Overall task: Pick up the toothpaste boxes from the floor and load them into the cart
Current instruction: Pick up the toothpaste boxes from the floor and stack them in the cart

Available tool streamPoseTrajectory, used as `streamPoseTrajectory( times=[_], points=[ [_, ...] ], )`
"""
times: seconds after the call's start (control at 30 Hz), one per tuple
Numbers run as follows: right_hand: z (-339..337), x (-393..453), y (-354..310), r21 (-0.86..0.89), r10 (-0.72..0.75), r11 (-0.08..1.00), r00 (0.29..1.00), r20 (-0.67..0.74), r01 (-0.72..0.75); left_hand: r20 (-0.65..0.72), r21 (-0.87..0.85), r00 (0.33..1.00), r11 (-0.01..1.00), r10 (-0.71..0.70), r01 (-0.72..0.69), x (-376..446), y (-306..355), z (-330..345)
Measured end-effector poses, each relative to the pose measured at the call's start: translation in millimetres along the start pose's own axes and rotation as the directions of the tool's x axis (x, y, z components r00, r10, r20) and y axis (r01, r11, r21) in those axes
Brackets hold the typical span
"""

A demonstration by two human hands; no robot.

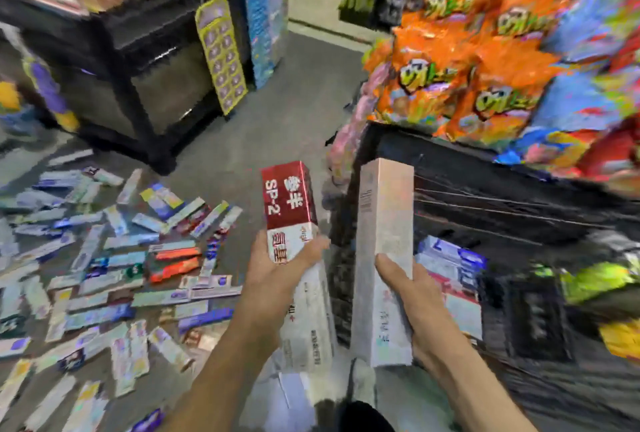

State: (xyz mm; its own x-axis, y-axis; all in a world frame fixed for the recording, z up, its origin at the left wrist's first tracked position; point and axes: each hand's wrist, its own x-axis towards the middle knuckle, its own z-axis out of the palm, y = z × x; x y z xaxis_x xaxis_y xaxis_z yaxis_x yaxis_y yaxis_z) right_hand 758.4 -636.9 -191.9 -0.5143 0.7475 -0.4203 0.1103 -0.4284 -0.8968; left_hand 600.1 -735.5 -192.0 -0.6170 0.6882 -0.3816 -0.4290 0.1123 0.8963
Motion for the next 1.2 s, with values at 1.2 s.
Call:
streamPoseTrajectory(
  times=[1.2],
  points=[
    [-359,295,198,-0.162,0.306,0.925,0.928,-0.213,-0.343,0.571,0.697,0.695,-0.189,-0.436,-0.691,424,-336,265]
  ],
)
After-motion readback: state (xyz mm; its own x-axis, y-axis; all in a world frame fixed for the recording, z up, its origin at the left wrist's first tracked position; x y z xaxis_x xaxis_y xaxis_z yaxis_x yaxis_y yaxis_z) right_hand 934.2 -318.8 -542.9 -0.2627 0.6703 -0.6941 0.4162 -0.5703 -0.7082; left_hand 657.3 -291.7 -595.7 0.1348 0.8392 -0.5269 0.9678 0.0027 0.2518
